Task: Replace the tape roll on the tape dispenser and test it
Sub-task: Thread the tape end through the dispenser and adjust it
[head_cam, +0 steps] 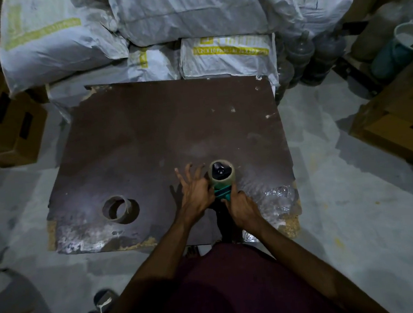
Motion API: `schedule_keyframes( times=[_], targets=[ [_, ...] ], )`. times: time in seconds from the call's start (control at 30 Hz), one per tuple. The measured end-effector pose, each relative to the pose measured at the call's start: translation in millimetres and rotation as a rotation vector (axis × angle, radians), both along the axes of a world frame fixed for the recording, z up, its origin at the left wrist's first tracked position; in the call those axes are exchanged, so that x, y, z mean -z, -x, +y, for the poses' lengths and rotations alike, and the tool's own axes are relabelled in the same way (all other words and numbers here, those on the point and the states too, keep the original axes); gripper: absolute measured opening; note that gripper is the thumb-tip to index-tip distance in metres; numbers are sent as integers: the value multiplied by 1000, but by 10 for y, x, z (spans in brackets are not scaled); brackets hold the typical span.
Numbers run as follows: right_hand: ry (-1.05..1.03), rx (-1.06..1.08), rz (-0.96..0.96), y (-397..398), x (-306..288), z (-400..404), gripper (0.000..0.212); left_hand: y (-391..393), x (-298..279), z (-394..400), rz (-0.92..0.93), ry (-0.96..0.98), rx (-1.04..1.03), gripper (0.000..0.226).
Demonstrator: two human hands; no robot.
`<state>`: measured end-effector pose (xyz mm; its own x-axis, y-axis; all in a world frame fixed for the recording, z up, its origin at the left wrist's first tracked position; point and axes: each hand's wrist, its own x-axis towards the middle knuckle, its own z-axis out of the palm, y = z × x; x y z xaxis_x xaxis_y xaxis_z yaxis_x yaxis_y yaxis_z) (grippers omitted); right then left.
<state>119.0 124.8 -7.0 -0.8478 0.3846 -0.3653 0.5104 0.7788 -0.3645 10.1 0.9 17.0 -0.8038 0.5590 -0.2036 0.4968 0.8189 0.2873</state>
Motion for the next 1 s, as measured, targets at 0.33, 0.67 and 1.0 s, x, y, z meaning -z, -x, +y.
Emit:
schedule_keyframes(
  times=[0.33, 0.67, 1.0],
  targets=[
    [88, 32, 29, 73, -41, 26, 56, -17, -49, -100, 155, -126, 62, 42],
    [85, -94, 9, 31, -106, 38, 91, -6, 103, -267, -59, -109, -139, 18],
    [-129, -43, 19, 31, -161, -99, 65, -59, 83, -246, -6, -116, -58, 17]
  ],
)
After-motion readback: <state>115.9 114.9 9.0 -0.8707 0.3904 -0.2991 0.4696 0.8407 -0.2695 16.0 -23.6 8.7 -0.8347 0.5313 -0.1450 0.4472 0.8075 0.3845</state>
